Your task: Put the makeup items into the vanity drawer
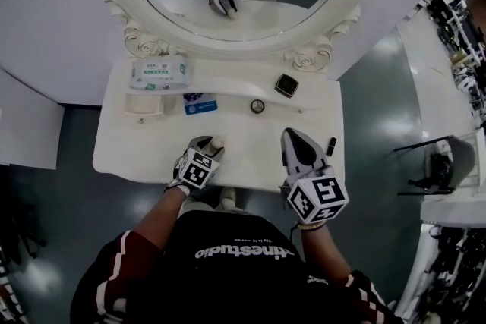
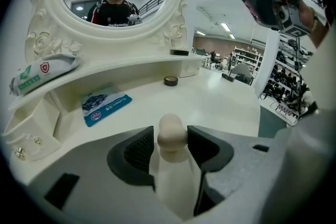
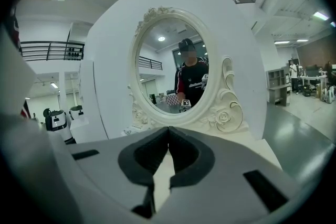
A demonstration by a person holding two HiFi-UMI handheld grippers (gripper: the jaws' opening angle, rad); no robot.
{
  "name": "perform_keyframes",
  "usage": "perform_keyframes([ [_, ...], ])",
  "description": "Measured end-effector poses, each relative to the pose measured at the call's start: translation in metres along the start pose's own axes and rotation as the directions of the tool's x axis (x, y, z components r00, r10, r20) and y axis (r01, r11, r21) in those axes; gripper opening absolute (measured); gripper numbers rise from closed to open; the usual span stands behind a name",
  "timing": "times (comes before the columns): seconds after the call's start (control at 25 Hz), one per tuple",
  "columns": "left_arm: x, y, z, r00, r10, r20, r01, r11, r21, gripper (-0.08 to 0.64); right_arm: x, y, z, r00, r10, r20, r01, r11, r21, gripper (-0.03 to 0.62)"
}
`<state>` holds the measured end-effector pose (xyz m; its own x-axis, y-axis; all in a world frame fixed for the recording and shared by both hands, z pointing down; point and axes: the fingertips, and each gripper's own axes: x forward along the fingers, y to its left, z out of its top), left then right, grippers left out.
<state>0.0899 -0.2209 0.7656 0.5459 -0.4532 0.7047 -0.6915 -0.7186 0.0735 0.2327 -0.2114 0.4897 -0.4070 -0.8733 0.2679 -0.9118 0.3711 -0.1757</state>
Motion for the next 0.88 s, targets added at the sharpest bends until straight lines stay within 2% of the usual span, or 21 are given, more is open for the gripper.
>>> perform_keyframes([
  [0.16,0.002,-0.004,0.001,1.000,-0.021,-0.001,0.021,1.000,0.004,0.197,-0.003,-0.001,-0.002,1.000,-0.019,0.001,0.019,1.000,0.010,-0.008],
  [0.28,-0.004,-0.003,0.004,0.999,-0.034,0.009,0.034,0.999,-0.014,0.168,-0.004,0.002,-0.003,0.999,-0.034,-0.001,0.034,0.999,0.013,-0.008],
  [0.88,-0.053,0.026,0.035,0.995,-0.017,0.102,0.015,1.000,0.022,0.153,-0.005,0.035,0.021,0.998,-0.047,0.049,0.047,0.999,0.002,-0.008],
])
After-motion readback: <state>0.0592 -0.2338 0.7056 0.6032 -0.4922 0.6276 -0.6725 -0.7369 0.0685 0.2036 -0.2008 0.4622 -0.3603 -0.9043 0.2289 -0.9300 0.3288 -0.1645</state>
